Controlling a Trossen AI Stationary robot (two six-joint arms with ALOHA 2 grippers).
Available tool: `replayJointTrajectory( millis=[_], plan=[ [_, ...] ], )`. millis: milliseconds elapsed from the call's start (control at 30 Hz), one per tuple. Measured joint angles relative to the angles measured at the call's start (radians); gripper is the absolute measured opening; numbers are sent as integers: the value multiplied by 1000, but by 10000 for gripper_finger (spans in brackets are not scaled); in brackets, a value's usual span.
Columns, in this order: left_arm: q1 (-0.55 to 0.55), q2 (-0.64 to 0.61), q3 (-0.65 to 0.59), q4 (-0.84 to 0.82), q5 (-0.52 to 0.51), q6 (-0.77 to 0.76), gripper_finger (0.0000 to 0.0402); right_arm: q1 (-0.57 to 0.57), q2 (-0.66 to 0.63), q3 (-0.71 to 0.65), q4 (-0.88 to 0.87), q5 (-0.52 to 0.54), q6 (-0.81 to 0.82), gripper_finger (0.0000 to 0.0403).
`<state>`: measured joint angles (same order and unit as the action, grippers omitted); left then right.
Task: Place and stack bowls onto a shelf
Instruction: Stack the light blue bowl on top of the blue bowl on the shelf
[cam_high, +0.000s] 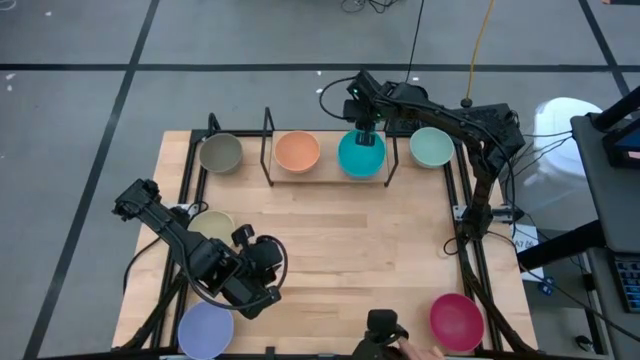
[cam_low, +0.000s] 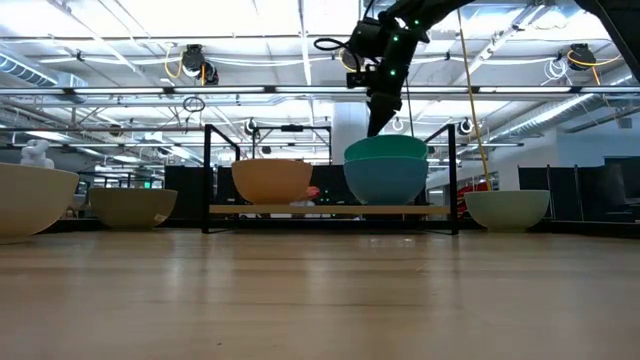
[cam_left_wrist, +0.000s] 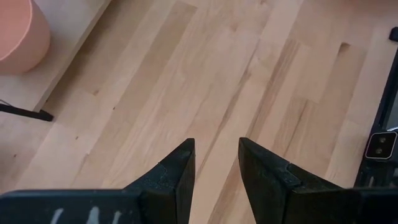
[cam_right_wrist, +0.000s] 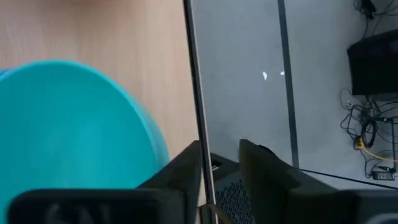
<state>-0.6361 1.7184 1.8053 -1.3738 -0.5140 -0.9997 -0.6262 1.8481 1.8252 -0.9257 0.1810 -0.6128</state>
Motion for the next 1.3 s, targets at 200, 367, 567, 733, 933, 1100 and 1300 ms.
replayJointTrajectory(
  millis=[200, 367, 567, 733, 933, 1100, 1300],
  plan=[
    [0, 0, 0, -2, 0, -12, 129, 0, 0, 0, 18, 0, 17, 7],
    [0, 0, 0, -4, 0, -24, 129, 0, 0, 0, 39, -1, 16, 1],
    [0, 0, 0, -9, 0, -26, 129, -3, 0, -23, 43, -4, 17, 1],
    [0, 0, 0, -11, 0, -27, 129, -14, 0, -100, 88, -26, 21, 0],
    [0, 0, 0, -13, 0, -31, 129, -18, 2, -191, 183, -24, 17, 0],
    [0, 0, 0, -13, 0, -33, 129, -20, 2, -230, 235, -26, 17, 0],
    [0, 0, 0, -14, 0, -34, 129, -30, -7, -237, 265, -21, 16, 0]
  ],
)
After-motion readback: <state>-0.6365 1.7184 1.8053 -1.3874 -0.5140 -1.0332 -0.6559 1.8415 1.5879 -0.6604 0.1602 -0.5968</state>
